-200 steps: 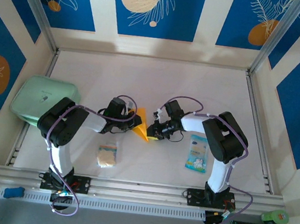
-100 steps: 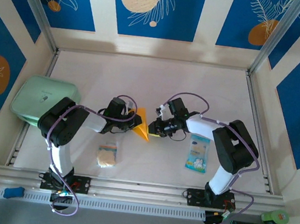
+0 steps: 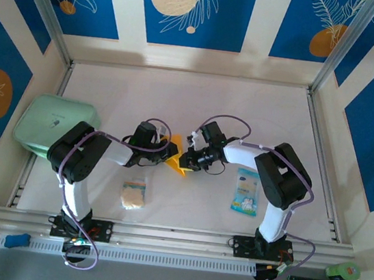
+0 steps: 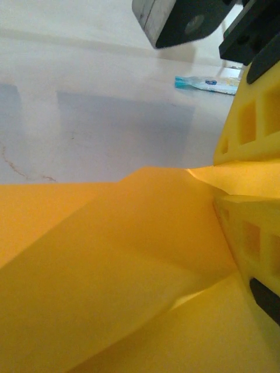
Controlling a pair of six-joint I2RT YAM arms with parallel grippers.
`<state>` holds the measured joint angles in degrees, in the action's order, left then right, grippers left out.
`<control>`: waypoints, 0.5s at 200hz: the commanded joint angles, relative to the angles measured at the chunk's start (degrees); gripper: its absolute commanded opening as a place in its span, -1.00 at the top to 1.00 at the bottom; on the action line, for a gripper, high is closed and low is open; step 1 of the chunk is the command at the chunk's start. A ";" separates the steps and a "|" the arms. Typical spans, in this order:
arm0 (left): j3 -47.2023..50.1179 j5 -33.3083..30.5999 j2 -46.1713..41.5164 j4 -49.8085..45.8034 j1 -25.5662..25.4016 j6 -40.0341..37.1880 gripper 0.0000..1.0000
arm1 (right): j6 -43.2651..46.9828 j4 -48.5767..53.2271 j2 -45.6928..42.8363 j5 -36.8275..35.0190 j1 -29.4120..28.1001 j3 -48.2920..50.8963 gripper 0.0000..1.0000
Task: Fold a paper plane with a square sheet of paper (pick it up from the middle)
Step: Fourth fold the wing at the center of the table.
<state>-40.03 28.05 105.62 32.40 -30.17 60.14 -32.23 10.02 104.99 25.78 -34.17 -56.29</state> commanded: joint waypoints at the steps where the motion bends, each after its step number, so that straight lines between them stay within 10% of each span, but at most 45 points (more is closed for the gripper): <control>1: 0.56 0.06 2.31 -2.76 -0.15 -0.01 0.54 | -0.38 1.92 1.10 0.04 -0.51 -1.39 0.71; 100: 0.17 1.48 3.14 -1.14 -0.14 0.40 0.33 | -0.38 2.28 2.92 -0.45 -0.54 -0.47 0.72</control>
<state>-40.12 29.67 105.95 34.35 -30.17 60.18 -32.23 10.41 106.63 25.28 -34.28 -56.29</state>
